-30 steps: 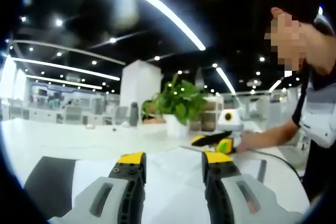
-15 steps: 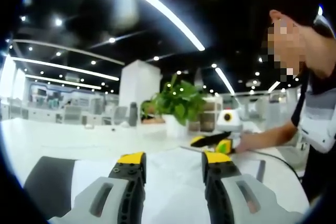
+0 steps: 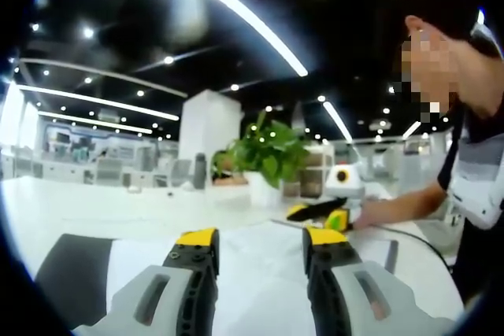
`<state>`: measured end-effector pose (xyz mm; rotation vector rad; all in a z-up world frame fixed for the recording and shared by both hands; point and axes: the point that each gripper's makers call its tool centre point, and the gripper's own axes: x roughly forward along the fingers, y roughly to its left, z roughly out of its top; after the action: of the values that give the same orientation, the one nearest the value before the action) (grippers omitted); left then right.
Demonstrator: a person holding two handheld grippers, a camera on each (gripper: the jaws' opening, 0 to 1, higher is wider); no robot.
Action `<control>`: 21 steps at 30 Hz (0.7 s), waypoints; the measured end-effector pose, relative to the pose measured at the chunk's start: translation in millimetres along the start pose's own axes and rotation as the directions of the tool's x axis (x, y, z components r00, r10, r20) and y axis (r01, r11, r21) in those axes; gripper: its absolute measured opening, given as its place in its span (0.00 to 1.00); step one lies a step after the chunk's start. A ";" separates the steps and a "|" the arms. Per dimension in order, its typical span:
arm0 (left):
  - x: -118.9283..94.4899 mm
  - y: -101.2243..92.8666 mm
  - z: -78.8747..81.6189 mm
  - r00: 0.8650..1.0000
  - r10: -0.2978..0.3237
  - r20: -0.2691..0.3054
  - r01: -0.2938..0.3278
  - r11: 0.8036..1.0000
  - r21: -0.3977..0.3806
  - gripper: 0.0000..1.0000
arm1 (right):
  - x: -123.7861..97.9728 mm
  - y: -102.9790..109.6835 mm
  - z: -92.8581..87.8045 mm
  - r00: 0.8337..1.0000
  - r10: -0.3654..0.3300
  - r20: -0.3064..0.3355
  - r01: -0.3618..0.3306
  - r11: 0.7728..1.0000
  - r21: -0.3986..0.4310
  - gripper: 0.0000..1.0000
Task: Flip through the bound document one page at a time
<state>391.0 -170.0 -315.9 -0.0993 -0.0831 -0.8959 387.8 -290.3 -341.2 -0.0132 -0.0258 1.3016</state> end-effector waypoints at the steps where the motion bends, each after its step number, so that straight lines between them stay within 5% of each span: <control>1: 0.2 -0.3 -0.1 1.000 -0.001 -0.001 0.001 1.000 0.001 0.43 | -0.1 -0.1 0.0 1.000 0.000 0.000 0.000 1.000 0.000 0.42; 21: 4.8 -7.7 -4.0 1.000 -0.012 -0.020 0.013 1.000 0.017 0.48 | -4.4 -2.7 3.4 1.000 -0.015 0.003 0.015 1.000 -0.010 0.44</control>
<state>388.1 -178.9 -318.9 -0.0745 -0.0730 -0.9085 389.2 -295.3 -337.8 -0.0201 -0.0351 1.2861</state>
